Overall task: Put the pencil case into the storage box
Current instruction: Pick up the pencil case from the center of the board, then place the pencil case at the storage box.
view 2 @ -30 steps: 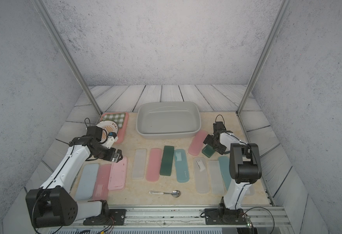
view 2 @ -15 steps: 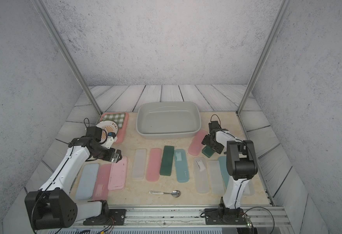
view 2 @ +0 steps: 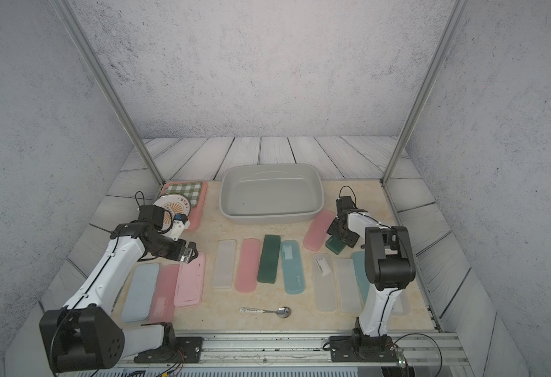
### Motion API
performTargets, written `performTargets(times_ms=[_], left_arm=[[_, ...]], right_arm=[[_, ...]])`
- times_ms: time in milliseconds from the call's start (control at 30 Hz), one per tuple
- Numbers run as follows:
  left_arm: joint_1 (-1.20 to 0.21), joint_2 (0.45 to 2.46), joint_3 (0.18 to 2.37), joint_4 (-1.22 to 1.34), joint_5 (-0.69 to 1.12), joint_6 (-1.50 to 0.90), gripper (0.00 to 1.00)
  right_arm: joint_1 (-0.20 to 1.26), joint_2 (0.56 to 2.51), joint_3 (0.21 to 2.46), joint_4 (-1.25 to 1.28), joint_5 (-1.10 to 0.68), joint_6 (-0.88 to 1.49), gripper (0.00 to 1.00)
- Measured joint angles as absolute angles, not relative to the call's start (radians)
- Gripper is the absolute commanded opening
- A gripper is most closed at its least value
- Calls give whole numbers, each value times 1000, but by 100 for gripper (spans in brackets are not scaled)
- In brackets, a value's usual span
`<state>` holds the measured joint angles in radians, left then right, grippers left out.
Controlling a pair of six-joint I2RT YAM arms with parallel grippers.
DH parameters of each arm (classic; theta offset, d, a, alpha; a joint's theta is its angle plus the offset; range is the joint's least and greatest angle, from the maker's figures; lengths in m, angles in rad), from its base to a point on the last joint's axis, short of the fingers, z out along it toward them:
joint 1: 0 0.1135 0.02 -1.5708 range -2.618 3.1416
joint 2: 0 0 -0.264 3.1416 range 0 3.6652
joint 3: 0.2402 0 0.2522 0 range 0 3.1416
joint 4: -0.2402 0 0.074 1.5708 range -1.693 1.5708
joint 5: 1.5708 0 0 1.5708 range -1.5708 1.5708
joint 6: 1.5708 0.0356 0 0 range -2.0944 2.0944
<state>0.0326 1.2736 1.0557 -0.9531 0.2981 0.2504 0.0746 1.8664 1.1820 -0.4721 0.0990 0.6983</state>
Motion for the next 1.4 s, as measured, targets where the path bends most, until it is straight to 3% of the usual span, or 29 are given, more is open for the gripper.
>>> performTargets(times_ms=[333,600,833,1100,1400], left_arm=[[33,1269,1062,-991,398,274,100],[33,1272,1075,-975,325,234,100],[33,1297,1126,-900,273,124,100],[33,1313,1120,-874,237,84,100],[33,1292,1071,-840,180,77,100]], right_arm=[[75,1644,1025,-477,88,640,71],[75,1365,1053,-548,37,553,69],[137,1328,1163,-565,-41,492,69],[355,1637,1518,-542,-31,444,69],[372,2178,2027,-542,39,349,69]])
